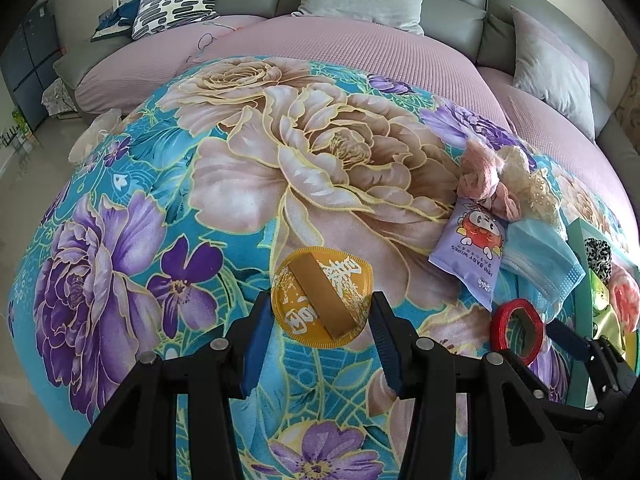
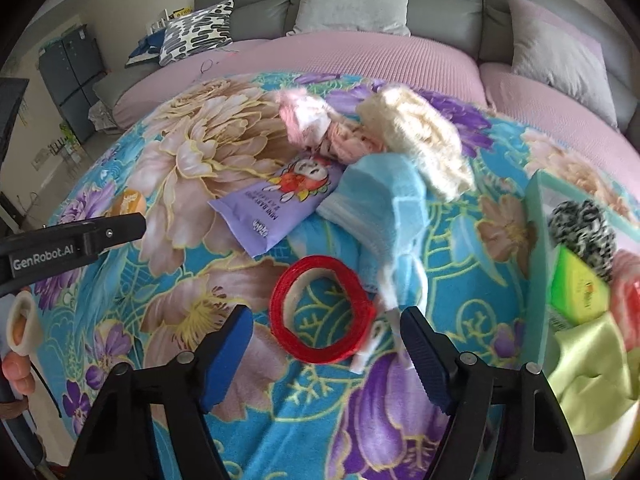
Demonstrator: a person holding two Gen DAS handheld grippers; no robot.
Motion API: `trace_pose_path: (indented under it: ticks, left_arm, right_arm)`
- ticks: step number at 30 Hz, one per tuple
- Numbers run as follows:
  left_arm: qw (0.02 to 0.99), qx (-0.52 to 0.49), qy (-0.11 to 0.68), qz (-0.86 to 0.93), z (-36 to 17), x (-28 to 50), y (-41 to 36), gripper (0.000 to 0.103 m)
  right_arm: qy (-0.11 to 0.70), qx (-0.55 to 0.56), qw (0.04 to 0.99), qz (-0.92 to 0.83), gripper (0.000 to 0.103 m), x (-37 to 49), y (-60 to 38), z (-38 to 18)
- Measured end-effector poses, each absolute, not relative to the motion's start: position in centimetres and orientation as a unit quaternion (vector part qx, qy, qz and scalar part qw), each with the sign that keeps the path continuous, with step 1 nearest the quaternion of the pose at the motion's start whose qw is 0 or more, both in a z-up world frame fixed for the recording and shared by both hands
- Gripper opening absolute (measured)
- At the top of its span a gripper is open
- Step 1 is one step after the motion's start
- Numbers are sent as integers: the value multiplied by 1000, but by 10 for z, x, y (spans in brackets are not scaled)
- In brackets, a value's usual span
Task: Organize soft objects
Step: 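Move the right tool around the red ring while the left tool holds the orange tin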
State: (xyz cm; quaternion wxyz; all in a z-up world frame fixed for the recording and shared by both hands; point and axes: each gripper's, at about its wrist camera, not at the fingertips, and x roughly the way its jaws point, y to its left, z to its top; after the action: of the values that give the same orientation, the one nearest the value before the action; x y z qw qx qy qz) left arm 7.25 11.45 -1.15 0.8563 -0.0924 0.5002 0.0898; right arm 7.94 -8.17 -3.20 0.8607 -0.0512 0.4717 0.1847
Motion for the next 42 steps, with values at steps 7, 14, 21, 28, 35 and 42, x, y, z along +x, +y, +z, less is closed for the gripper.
trace_pose_path:
  ticks: [7,14,21,28,35,42]
  left_arm:
    - [857,-89,502,80,-11,75,110,50]
    - [856,-92,503,84,-14,76,114,50]
    - [855,-91,504,81,-16,78,112,50]
    - [854,-91,507,81,-18,80,113,50]
    - [853,-91,508,82,-19,81,115,50]
    - [853,-86,509,79,-18,81,111,50]
  right_arm:
    - [453,-46,863,218,79,75,-74,-21]
    - [445,-60,862,235,79,77,-59,-20]
    - [423,-64,867,255,79,74,-52,-7]
    - [446,-72,863,227,79,86,-52,-24]
    - [461,-92,859,204,79,89,-56,-36]
    - [468,-110,855,194,64,89,-55,-45]
